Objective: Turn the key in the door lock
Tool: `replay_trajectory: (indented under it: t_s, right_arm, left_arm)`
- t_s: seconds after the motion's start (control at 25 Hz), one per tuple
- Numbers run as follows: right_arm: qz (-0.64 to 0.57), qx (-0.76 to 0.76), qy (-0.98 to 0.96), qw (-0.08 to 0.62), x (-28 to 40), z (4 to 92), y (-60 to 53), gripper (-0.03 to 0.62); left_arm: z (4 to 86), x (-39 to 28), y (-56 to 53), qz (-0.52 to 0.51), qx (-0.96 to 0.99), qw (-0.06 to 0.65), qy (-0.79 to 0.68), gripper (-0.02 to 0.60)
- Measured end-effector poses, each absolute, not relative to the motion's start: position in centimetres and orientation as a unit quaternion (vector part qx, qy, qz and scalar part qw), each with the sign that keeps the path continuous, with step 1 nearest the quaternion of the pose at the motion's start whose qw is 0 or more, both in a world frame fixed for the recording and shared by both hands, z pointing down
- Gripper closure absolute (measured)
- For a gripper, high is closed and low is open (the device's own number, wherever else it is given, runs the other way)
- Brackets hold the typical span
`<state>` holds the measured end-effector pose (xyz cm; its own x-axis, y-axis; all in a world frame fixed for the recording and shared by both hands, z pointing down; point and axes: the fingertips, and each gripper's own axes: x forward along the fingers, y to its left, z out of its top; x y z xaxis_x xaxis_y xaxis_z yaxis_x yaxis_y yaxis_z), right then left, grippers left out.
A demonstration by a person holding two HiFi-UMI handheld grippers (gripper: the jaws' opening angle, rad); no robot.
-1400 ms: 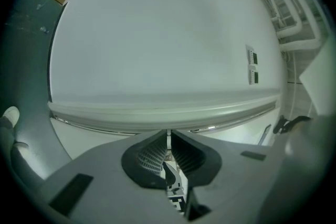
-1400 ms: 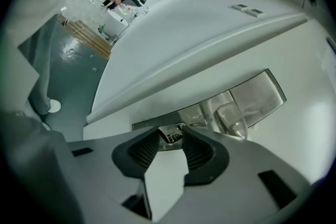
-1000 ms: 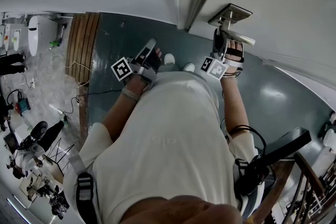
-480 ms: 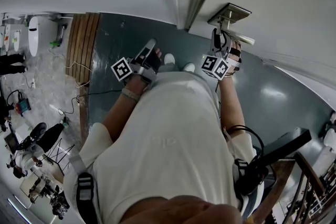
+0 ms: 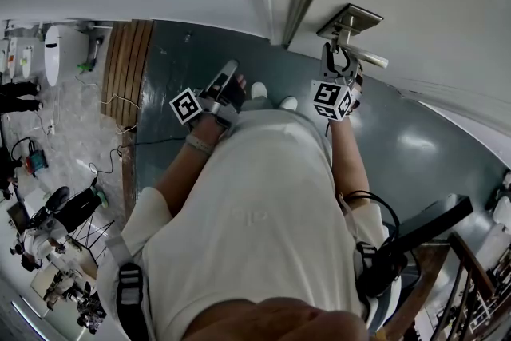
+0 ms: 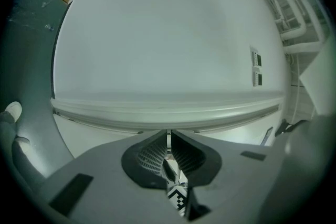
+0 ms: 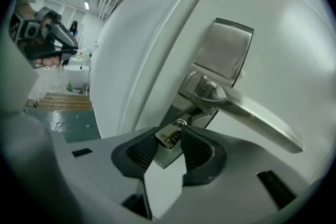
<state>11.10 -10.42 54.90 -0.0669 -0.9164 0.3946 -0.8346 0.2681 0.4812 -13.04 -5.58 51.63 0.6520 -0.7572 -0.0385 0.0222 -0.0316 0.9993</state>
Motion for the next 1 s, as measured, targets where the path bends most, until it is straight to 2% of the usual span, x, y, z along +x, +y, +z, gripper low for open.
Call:
replay_trajectory:
  t_s: [0.4, 0.48, 0.52, 0.6, 1.0]
  right_arm:
    - [0.062, 0.615, -0.759, 0.203, 11.3, 54.8, -10.5, 0.467]
    - [0.116, 0.615, -0.764, 0.153, 11.6, 55.0, -10.3, 0.472]
    - [0.152, 0.616, -0.765, 0.113, 11.7, 55.1, -10.4, 0.513]
    - [0.2, 0.614, -0.762, 0.053, 11.9, 55.1, -10.4, 0.517]
    - [0.347, 0.578, -0.73, -0.114, 12.3, 54.9, -10.4, 0.517]
  left_arm:
    - [51.8, -13.2, -5.5, -0.306, 0.648, 0.636, -0.287, 0.571]
    - [51.8, -13.2, -5.5, -0.306, 0.647, 0.637, -0.287, 0.571]
    - [51.9, -13.2, -5.5, -0.306, 0.646, 0.637, -0.287, 0.571]
    - [51.9, -13.2, -5.6, -0.306, 0.647, 0.637, -0.288, 0.571]
    - [51.8, -13.4, -5.6, -0.305, 0.646, 0.637, -0.29, 0.571]
